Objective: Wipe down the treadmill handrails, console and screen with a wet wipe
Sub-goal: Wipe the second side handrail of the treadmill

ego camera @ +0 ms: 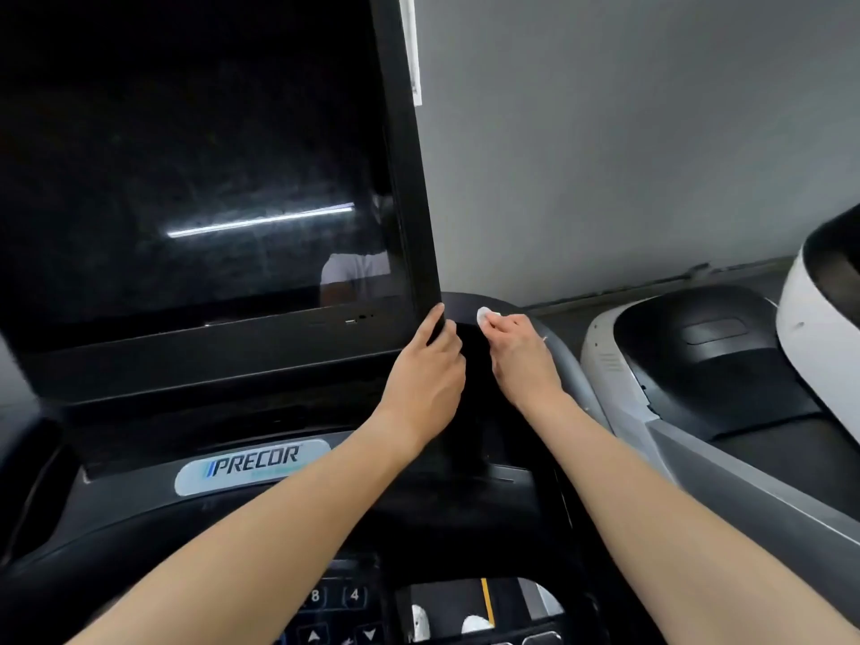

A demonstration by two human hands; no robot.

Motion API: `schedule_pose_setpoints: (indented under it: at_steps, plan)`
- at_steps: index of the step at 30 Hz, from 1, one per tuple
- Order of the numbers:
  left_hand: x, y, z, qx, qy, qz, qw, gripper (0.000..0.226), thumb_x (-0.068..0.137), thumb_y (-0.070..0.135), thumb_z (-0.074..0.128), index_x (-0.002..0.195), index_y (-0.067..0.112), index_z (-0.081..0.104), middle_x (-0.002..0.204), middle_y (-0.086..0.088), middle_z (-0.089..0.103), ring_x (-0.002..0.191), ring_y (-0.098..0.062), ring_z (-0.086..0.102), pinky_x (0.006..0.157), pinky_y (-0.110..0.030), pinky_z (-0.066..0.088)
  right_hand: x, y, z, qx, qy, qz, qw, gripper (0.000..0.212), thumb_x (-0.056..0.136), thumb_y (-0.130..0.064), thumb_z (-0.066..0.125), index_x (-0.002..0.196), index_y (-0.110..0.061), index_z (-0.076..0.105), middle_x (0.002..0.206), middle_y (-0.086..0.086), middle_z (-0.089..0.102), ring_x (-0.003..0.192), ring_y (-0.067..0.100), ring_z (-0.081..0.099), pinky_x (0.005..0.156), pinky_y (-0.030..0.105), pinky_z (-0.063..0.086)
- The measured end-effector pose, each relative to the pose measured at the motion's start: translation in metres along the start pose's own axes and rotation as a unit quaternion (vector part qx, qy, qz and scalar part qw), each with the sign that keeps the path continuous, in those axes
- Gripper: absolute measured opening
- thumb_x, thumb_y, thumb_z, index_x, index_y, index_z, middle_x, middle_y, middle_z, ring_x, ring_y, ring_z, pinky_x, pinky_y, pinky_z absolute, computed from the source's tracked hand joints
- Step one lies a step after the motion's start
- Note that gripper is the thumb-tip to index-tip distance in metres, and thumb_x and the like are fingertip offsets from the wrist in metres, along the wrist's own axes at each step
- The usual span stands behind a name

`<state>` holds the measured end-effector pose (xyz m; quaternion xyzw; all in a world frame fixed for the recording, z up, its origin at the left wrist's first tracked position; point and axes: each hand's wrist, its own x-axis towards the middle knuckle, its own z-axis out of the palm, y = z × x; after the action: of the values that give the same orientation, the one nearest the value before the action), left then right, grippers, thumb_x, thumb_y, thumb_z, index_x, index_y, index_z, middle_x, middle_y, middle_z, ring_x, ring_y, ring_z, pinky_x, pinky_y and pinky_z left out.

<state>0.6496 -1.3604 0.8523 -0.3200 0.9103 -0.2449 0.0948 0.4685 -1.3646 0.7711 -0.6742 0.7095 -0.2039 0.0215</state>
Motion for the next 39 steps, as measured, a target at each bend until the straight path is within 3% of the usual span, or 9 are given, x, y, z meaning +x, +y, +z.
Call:
schedule_pose_setpoints:
  at_steps: [4, 7, 12, 15, 19, 24, 28, 35, 39]
  plan:
    - [0.004, 0.004, 0.002, 0.031, -0.007, -0.011, 0.999, 0.048, 0.104, 0.032, 0.036, 0.131, 0.005, 0.065, 0.142, -0.019, 0.057, 0.148, -0.032, 0.033, 0.127, -0.055, -0.007, 0.026, 0.007, 0.011, -0.034, -0.045, -0.093, 0.994, 0.062, 0.092, 0.002, 0.057, 0.152, -0.007, 0.042, 0.154, -0.001, 0.048, 0.141, 0.022, 0.044, 0.109, 0.036, 0.048]
    - [0.007, 0.008, 0.001, 0.049, -0.02, -0.014, 0.999, 0.052, 0.103, 0.032, 0.035, 0.134, 0.001, 0.062, 0.147, -0.025, 0.052, 0.148, -0.034, 0.033, 0.127, -0.055, -0.009, 0.012, 0.02, 0.008, -0.003, -0.007, -0.047, 0.999, 0.054, 0.091, 0.003, 0.063, 0.143, -0.01, 0.054, 0.141, -0.004, 0.061, 0.137, 0.026, 0.052, 0.096, 0.039, 0.055]
    - [0.019, 0.022, 0.002, 0.043, -0.033, -0.04, 0.998, 0.059, 0.103, 0.032, 0.038, 0.152, 0.0, 0.041, 0.158, -0.03, 0.036, 0.147, -0.039, 0.035, 0.126, -0.053, -0.008, -0.03, 0.037, 0.001, 0.001, 0.079, -0.008, 0.997, 0.039, 0.085, 0.006, 0.07, 0.123, -0.001, 0.07, 0.122, 0.009, 0.073, 0.117, 0.035, 0.066, 0.109, 0.041, 0.049]
    - [0.03, 0.031, 0.002, 0.03, -0.043, -0.054, 0.997, 0.065, 0.104, 0.035, 0.04, 0.158, 0.001, 0.029, 0.164, -0.029, 0.025, 0.143, -0.038, 0.042, 0.125, -0.047, 0.017, -0.013, 0.036, 0.01, 0.027, 0.047, 0.018, 0.998, 0.037, 0.096, -0.001, 0.059, 0.133, -0.007, 0.064, 0.133, 0.005, 0.067, 0.134, 0.033, 0.056, 0.107, 0.043, 0.051]
    - [0.045, 0.034, 0.0, 0.02, -0.07, -0.076, 0.994, 0.07, 0.105, 0.034, 0.04, 0.161, -0.001, 0.018, 0.166, -0.029, 0.017, 0.144, -0.038, 0.04, 0.122, -0.045, 0.021, 0.026, 0.03, 0.011, 0.011, -0.044, -0.001, 0.999, 0.046, 0.104, -0.009, 0.042, 0.148, -0.021, 0.04, 0.148, -0.009, 0.048, 0.146, 0.028, 0.037, 0.108, 0.038, 0.046]
    - [0.051, 0.036, 0.003, 0.06, -0.09, -0.065, 0.992, 0.066, 0.106, 0.032, 0.035, 0.159, -0.004, 0.019, 0.166, -0.026, 0.023, 0.147, -0.039, 0.038, 0.123, -0.047, 0.021, -0.001, 0.037, 0.003, -0.034, -0.011, -0.036, 0.999, 0.051, 0.094, 0.003, 0.046, 0.142, -0.014, 0.048, 0.144, -0.004, 0.053, 0.127, 0.035, 0.055, 0.113, 0.04, 0.042]
    - [0.051, 0.038, 0.006, 0.084, -0.098, -0.049, 0.99, 0.064, 0.107, 0.029, 0.033, 0.16, -0.004, 0.019, 0.166, -0.027, 0.022, 0.144, -0.038, 0.041, 0.12, -0.046, 0.026, -0.027, 0.03, -0.001, 0.021, 0.033, 0.011, 0.999, 0.05, 0.088, 0.009, 0.06, 0.135, -0.009, 0.063, 0.136, 0.005, 0.065, 0.13, 0.034, 0.057, 0.108, 0.043, 0.048]
    - [0.048, 0.039, -0.002, 0.086, -0.078, -0.033, 0.993, 0.062, 0.108, 0.028, 0.031, 0.16, -0.003, 0.017, 0.167, -0.024, 0.019, 0.141, -0.032, 0.044, 0.116, -0.041, 0.03, 0.019, 0.01, 0.0, 0.043, -0.034, -0.032, 0.998, 0.044, 0.102, -0.007, 0.049, 0.144, -0.018, 0.053, 0.15, -0.008, 0.051, 0.142, 0.023, 0.044, 0.099, 0.036, 0.051]
    - [0.049, 0.039, 0.003, 0.089, -0.08, -0.042, 0.992, 0.065, 0.107, 0.029, 0.031, 0.161, -0.003, 0.013, 0.166, -0.027, 0.018, 0.14, -0.035, 0.045, 0.118, -0.044, 0.029, -0.009, 0.024, -0.016, -0.02, 0.071, -0.03, 0.997, 0.033, 0.088, -0.005, 0.074, 0.12, -0.012, 0.073, 0.127, -0.001, 0.07, 0.12, 0.031, 0.066, 0.089, 0.034, 0.057]
